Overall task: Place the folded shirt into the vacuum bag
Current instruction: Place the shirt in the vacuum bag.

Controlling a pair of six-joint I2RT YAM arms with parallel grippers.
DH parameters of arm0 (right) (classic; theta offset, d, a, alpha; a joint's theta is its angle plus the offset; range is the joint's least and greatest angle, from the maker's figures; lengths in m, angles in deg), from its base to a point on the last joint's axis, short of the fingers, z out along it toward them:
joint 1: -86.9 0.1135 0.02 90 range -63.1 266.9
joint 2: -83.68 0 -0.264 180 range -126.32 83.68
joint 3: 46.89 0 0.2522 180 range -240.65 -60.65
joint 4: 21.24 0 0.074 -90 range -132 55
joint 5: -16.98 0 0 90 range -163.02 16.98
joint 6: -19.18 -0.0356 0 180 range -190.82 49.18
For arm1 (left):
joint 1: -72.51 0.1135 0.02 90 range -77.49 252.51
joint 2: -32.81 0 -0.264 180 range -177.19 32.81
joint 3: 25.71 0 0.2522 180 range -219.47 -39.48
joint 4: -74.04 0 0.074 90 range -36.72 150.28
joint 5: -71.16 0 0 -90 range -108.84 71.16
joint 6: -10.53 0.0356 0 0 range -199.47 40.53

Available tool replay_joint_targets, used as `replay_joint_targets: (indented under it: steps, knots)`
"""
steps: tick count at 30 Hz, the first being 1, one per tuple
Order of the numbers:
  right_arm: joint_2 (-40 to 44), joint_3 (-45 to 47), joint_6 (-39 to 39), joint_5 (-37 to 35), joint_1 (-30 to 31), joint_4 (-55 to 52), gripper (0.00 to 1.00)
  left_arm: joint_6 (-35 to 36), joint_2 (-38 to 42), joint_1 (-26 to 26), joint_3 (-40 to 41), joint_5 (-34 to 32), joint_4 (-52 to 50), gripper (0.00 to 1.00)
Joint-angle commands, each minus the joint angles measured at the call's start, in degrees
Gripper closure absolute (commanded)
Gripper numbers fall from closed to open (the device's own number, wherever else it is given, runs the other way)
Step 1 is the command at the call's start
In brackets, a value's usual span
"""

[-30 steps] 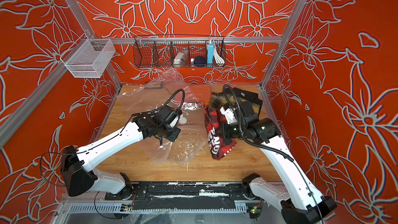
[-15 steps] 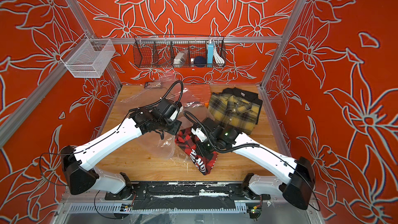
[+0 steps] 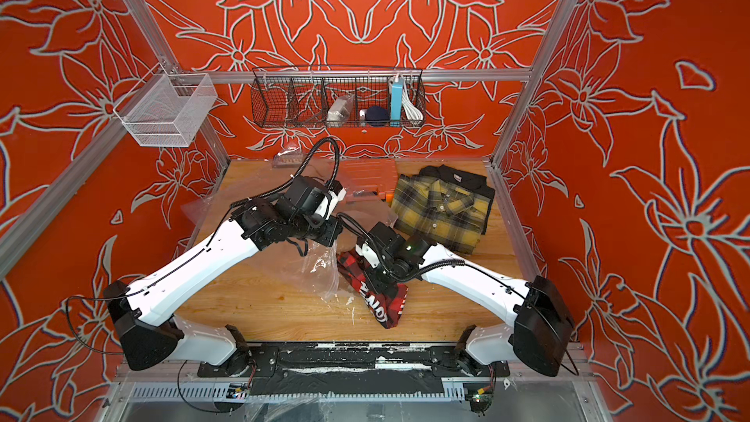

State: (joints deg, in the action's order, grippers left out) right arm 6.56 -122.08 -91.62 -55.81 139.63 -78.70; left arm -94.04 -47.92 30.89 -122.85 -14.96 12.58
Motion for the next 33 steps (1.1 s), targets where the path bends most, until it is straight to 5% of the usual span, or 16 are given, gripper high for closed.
replay_joint_targets:
  steps: [1, 16, 33]
  knots:
    - [2.46, -3.23, 5.6, 6.24, 0.88, 4.73, 1.0, 1.46, 0.74, -0.21, 1.17, 1.61, 2.36, 1.0]
    - [-5.52, 6.39, 6.43, 8.02, -8.03, 13.49, 1.0, 3.2, 4.49, 0.76, 8.29, 6.05, 9.0, 1.0]
    - [-10.92, -2.32, 10.6, 10.19, -6.37, 15.6, 0.96, 3.84, 8.12, 1.98, 15.56, 9.75, 16.26, 1.0]
